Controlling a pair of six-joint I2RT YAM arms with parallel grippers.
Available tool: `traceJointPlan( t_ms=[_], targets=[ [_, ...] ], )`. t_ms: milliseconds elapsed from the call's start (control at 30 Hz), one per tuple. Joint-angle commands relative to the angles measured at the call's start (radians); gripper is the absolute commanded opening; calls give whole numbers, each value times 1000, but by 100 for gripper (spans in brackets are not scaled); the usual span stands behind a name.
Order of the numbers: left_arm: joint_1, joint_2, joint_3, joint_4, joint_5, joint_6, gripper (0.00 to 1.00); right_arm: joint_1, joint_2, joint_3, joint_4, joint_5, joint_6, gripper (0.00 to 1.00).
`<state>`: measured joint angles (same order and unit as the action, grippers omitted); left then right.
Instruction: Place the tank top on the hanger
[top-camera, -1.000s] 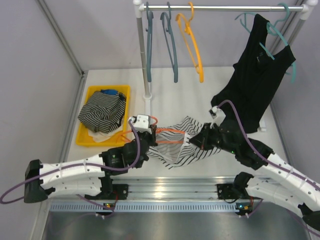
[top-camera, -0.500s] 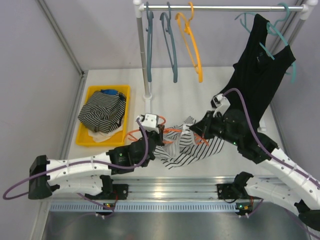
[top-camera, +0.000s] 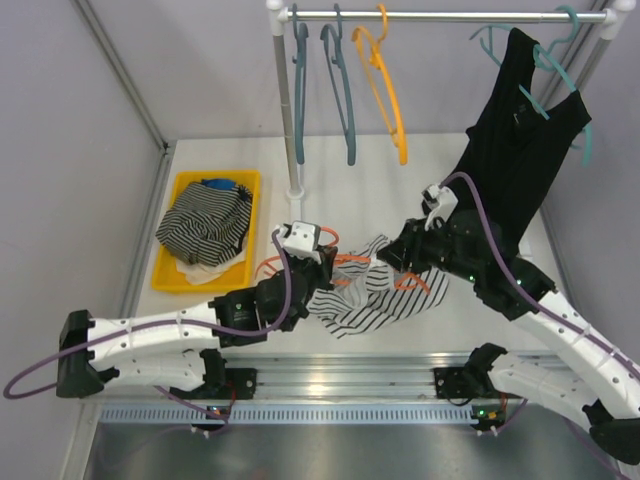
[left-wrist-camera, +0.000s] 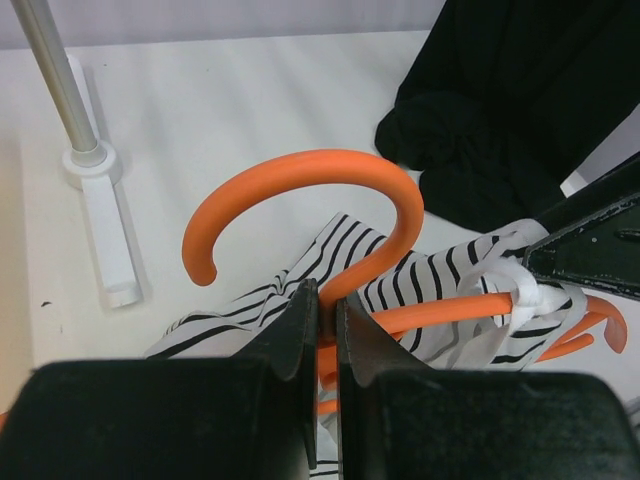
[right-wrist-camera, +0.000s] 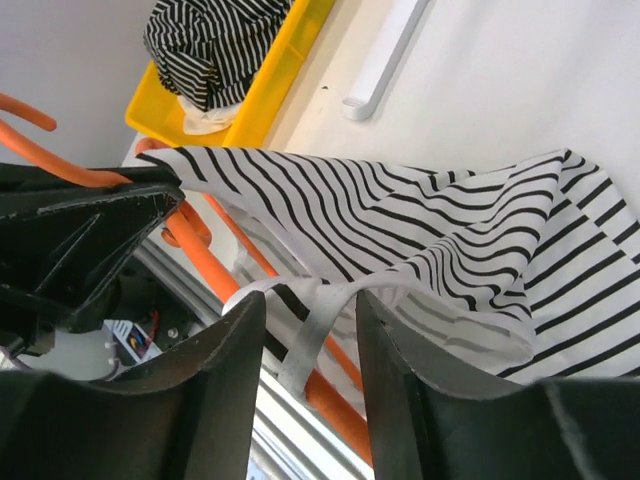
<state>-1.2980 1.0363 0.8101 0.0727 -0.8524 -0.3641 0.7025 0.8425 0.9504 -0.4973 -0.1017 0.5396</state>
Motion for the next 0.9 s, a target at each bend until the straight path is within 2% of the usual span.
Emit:
traceJointPlan(
  t_ms=[0, 133, 267, 367, 500, 867],
  targets=[
    [-6, -25, 64, 9, 26, 7, 0, -12, -17, 53, 3, -36, -120, 43],
    [-6, -45, 67, -13, 45, 14, 0, -12, -80, 65, -29, 20, -213, 55],
    [-7, -79, 64, -31, 93, 34, 0, -12, -137, 65, -30, -22, -305, 62],
    [-4, -93, 80, -62, 131, 46, 0, -14, -145, 59, -38, -159, -360, 63],
    [-6, -90, 106, -116, 173, 51, 0, -2, -134, 53, -64, -251, -409, 64],
    [-6, -94, 113, -123, 190, 56, 0, 84, -89, 13, -60, -282, -434, 66]
  ],
)
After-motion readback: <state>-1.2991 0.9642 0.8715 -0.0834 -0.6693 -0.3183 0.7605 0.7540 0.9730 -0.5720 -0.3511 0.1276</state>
